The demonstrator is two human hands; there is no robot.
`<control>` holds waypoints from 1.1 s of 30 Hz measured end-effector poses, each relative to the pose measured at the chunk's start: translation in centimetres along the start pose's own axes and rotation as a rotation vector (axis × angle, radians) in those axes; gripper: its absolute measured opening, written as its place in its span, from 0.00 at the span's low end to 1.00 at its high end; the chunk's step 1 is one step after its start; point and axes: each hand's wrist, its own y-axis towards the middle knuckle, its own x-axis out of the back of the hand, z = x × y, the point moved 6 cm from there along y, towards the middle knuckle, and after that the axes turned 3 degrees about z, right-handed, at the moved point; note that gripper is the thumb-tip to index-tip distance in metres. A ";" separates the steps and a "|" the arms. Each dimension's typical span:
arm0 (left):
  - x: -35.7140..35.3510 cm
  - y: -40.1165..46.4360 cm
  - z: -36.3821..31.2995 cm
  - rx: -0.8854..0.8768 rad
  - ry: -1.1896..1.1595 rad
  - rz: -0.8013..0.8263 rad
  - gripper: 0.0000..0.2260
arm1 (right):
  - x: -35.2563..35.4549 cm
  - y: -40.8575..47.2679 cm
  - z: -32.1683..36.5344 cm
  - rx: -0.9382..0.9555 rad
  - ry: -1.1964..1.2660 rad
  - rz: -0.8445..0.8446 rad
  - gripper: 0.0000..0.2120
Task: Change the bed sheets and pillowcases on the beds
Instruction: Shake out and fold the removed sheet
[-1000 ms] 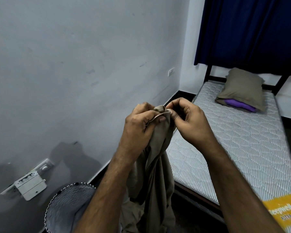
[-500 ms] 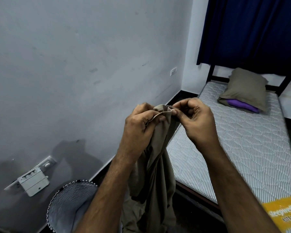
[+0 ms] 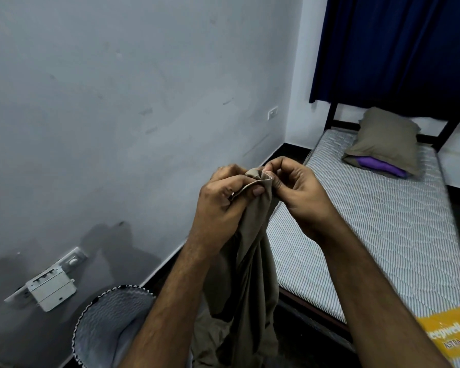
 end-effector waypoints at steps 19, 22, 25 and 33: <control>-3.0 -1.6 0.0 0.162 -0.268 0.305 0.15 | 1.3 1.8 2.5 0.207 -0.591 -0.507 0.05; -2.3 -0.8 -0.6 0.129 -0.186 0.265 0.18 | 2.5 3.5 2.4 0.192 -0.612 -0.576 0.06; -2.0 -0.2 -2.0 0.094 -0.066 0.218 0.19 | 3.8 5.9 2.8 0.166 -0.572 -0.602 0.07; -0.5 2.4 1.8 0.470 0.254 -0.029 0.23 | 3.7 10.2 9.1 0.332 -0.572 -0.610 0.06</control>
